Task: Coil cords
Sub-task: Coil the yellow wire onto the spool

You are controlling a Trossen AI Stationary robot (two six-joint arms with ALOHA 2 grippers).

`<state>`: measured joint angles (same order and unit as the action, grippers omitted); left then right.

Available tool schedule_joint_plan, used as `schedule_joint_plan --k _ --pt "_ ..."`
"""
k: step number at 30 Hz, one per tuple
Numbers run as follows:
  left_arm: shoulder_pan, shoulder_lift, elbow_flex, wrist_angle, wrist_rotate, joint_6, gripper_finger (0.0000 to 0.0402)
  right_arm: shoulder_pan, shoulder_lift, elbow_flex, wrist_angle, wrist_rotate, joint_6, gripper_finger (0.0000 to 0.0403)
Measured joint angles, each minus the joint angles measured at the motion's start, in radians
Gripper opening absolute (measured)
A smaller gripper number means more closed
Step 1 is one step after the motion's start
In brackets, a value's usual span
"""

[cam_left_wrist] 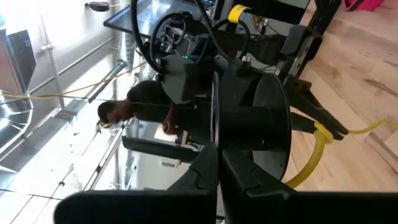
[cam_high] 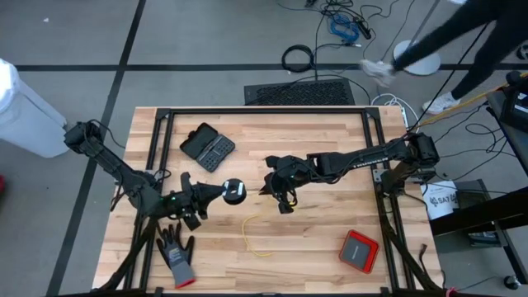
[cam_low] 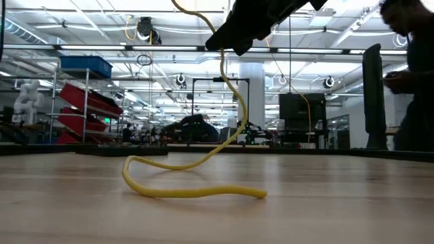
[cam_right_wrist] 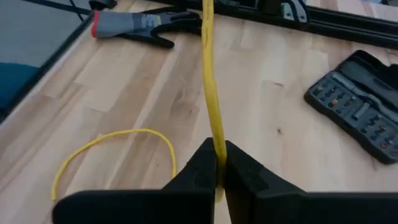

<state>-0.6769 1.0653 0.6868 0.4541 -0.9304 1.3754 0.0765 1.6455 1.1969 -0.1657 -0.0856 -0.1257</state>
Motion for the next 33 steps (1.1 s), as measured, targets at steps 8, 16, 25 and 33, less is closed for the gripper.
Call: schedule_joint_plan --k 8,16,25,33 --pt "0.0 0.0 0.0 0.001 -0.03 -0.004 0.0002 -0.038 -0.019 0.0 -0.143 0.086 0.023 0.0002" --pt "0.0 0.0 0.0 -0.001 -0.11 -0.008 0.0002 -0.063 -0.106 0.0 -0.297 0.224 0.065 0.0001" --pt "0.0 0.0 0.0 -0.001 -0.152 -0.016 0.0002 -0.05 -0.265 0.0 -0.42 0.286 0.111 0.0001" --pt "0.0 0.0 0.0 -0.001 -0.229 -0.027 0.0002 -0.008 -0.396 0.0 -0.568 0.33 0.169 0.0"
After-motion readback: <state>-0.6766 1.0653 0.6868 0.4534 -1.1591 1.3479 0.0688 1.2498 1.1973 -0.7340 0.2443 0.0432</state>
